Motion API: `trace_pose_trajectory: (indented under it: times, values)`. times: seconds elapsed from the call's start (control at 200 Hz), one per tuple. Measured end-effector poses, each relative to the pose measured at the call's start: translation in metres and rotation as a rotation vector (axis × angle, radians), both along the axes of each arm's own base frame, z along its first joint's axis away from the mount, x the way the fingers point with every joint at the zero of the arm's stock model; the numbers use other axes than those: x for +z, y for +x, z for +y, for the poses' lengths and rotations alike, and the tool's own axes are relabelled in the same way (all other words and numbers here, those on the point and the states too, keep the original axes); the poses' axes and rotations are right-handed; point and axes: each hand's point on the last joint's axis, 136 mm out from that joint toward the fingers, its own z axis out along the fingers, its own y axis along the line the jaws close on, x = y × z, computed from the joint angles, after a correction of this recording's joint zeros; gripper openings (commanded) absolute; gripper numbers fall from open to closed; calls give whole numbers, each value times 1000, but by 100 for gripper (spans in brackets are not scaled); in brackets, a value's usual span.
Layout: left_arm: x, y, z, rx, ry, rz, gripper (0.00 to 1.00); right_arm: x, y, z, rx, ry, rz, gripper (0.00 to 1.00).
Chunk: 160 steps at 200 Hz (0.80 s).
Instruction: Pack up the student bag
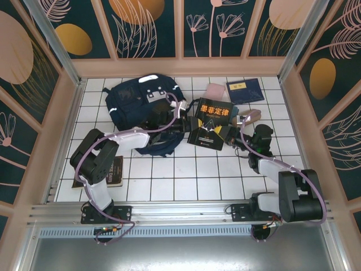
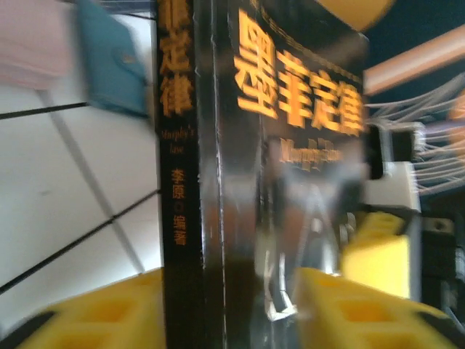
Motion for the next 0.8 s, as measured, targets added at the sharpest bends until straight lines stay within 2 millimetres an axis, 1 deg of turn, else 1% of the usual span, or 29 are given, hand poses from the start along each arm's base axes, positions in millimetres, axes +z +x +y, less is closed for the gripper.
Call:
trace_pose_trajectory:
  times: [0.065,0.08,0.1,0.205,0.275,0.35,0.435,0.561,0.651,0.686,0.741,0.781,0.801]
  values:
    - [1,11,11,63,107,-55,53,-6,1,-2,-14,-19,14,0]
    - [1,13,15,77,134,-68,57,-7,0,-1,-15,-24,14,0]
    - [3,17,20,104,172,-88,57,-8,1,-2,-20,-29,16,0]
    - [13,34,50,228,354,-181,53,-10,-1,-3,-30,-57,8,0]
    - [12,45,68,295,471,-223,48,-10,-1,-3,-36,-70,-2,0]
    - [0,50,83,326,579,-234,46,-11,-1,-4,-41,-78,-3,0]
    - [-25,47,93,311,700,-226,43,-13,-1,-4,-43,-87,-4,0]
    - [-60,33,92,240,841,-220,43,-16,-4,-5,-44,-90,2,0]
    - [-82,24,91,195,935,-219,46,-16,-5,-5,-47,-92,2,0]
    - [-88,22,90,184,965,-223,48,-16,-5,-6,-47,-93,1,0]
    - [-96,20,90,171,1011,-232,49,-16,-5,-6,-49,-94,0,0]
    - [-100,21,91,170,1039,-240,47,-16,-5,-6,-49,-94,0,0]
    - [-101,22,91,172,1051,-244,44,-16,-5,-6,-49,-94,0,0]
